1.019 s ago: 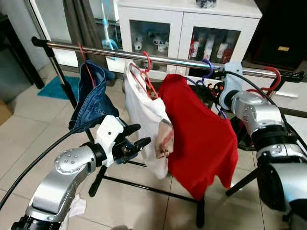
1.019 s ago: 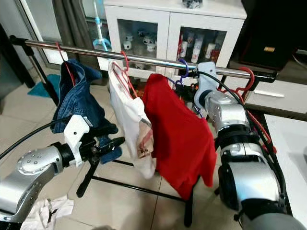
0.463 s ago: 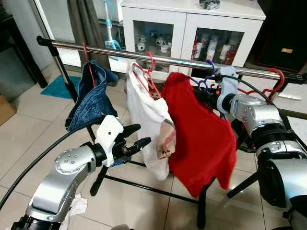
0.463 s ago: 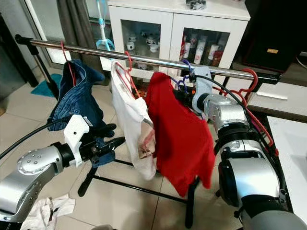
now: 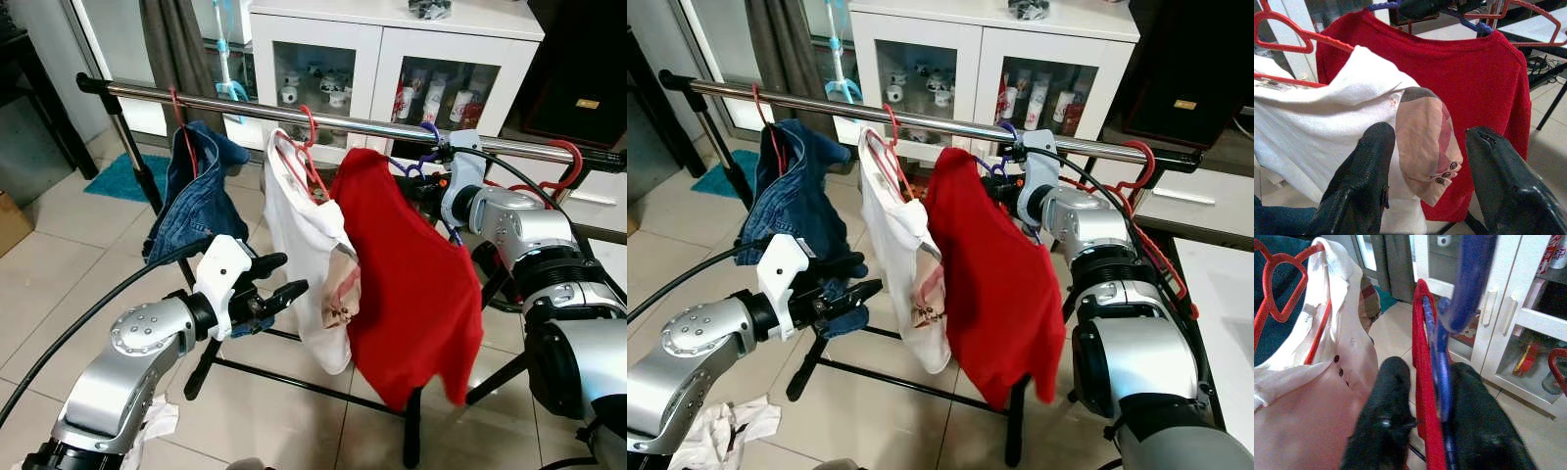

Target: Hang hanger

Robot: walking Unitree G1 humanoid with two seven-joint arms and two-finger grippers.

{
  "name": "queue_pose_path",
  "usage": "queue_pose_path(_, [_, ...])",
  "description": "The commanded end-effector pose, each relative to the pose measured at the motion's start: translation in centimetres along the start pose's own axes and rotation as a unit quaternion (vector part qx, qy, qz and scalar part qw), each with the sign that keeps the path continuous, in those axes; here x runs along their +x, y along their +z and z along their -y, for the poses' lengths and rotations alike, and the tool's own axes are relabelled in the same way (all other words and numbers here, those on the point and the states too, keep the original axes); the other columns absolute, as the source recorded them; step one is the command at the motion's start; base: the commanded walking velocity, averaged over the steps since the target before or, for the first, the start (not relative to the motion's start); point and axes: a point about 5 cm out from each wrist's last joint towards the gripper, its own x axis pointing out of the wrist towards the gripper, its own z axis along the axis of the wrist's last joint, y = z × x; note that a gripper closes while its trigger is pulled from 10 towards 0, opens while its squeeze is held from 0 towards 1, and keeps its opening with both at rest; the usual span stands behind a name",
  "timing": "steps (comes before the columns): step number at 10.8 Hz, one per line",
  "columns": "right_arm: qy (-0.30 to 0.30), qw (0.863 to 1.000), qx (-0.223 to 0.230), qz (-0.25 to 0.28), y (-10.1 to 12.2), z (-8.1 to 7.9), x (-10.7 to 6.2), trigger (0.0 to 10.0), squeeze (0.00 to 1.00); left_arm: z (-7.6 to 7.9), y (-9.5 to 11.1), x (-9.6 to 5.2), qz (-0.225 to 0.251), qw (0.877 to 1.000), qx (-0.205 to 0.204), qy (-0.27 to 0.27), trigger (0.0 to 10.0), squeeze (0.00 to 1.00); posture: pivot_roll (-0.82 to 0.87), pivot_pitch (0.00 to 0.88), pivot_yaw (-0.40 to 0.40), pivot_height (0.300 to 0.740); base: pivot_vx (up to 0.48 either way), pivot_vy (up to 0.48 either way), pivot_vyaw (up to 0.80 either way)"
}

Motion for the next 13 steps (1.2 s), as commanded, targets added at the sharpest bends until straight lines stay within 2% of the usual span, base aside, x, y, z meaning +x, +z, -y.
queue_pose_path(1, [0.005,1.0,0.006,0.006,0.3,0.0,0.0,0.0,0.0,-0.2,0.7,0.0,0.008,1.0,0.012,-0.003,10.0,0.0,0.0,0.0,-0.008,0.74,0.0,0.0,0.0])
queue_pose_path(6, [0.013,1.0,0.009,0.014,0.3,-0.1,-0.3,0.0,0.0,0.1,0.9,0.3,0.021,1.0,0.001,-0.017,10.0,0.0,-0.01,0.0,0.006,0.74,0.0,0.0,0.0])
queue_pose_path(8, [0.017,0.999,-0.009,0.037,1.0,-0.2,-0.9,0.0,0.0,0.1,1.4,0.3,0.043,0.999,-0.006,-0.015,10.0,0.0,-0.01,0.0,0.005,0.74,0.0,0.0,0.0])
queue_pose_path(9, [-0.003,0.997,-0.019,0.074,1.9,0.2,-1.7,0.0,0.0,-0.2,1.3,0.4,0.041,0.999,-0.016,0.007,10.0,0.0,-0.01,0.0,0.007,0.74,0.0,0.0,0.0])
queue_pose_path(10, [-0.008,0.996,-0.023,0.086,2.2,0.3,-2.2,0.0,0.0,-0.3,1.3,0.4,0.043,0.999,-0.018,0.018,10.0,0.0,-0.01,0.0,0.008,0.74,0.0,0.0,0.0])
queue_pose_path(11, [-0.01,0.992,-0.069,0.101,1.9,-0.1,-3.7,0.0,0.0,-0.6,1.0,0.7,0.049,0.997,-0.022,0.046,10.0,0.0,-0.01,0.0,0.005,0.74,0.0,0.0,0.0])
queue_pose_path(12, [0.014,0.991,-0.105,0.078,-0.1,-1.8,-4.6,0.0,0.0,-0.6,0.2,0.8,0.041,0.997,-0.029,0.062,10.0,0.0,-0.02,0.0,0.004,0.74,0.0,0.0,0.0])
queue_pose_path(13, [0.018,0.991,-0.105,0.076,-0.7,-2.1,-4.7,0.0,0.0,-0.6,0.1,0.8,0.041,0.997,-0.032,0.064,10.0,0.0,-0.02,0.0,0.004,0.74,0.0,0.0,0.0])
